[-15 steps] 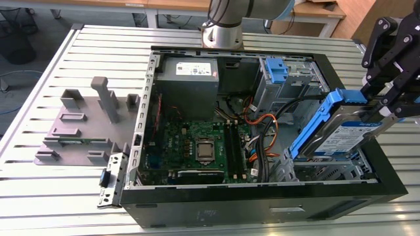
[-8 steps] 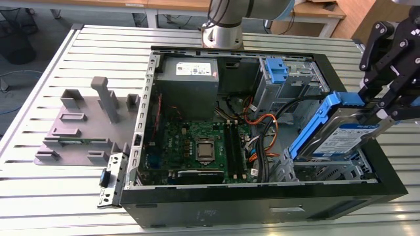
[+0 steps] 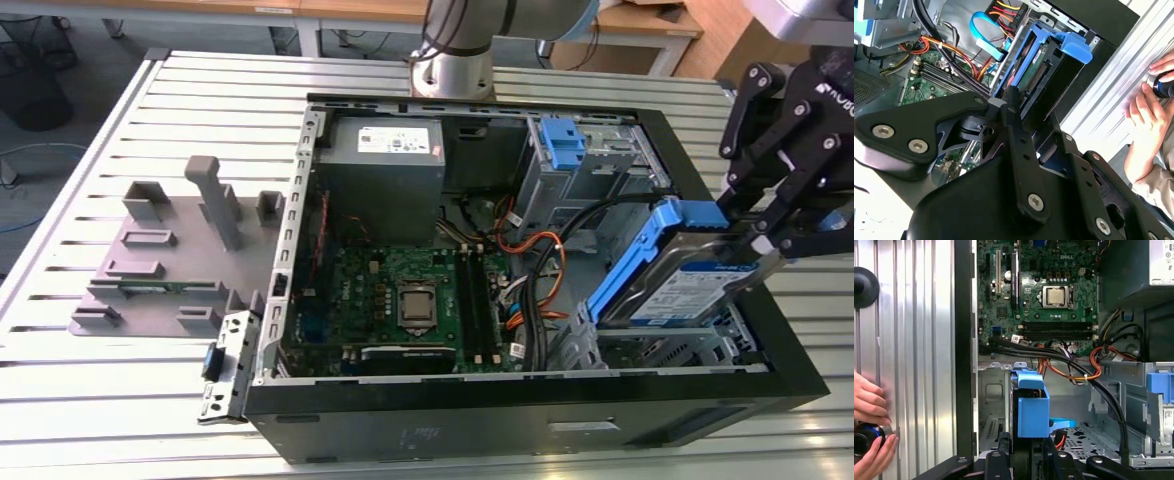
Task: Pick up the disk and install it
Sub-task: 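Insert the disk into the insertion slot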
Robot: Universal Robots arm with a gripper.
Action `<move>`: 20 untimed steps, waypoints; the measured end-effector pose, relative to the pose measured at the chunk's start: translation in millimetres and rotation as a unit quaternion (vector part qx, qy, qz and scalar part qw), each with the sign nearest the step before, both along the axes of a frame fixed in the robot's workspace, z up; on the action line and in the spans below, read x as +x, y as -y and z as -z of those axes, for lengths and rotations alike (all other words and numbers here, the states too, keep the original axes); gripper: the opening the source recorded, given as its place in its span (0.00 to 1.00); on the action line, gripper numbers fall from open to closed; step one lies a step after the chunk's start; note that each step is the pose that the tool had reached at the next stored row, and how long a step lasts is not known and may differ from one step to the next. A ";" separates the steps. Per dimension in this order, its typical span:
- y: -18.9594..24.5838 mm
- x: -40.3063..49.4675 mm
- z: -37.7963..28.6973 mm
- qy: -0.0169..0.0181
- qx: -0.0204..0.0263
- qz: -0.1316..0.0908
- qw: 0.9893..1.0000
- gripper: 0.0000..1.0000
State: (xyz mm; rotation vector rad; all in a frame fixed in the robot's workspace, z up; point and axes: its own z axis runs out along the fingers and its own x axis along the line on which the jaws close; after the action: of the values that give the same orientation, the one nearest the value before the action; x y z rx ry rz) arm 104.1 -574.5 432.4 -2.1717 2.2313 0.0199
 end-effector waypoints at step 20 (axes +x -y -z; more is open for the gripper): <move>0.8 0.0 36.4 0.000 0.000 0.000 1.000 0.35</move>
State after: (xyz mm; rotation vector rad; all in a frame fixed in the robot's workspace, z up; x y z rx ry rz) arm 104.1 -575.2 396.0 -2.1717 2.2313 0.0198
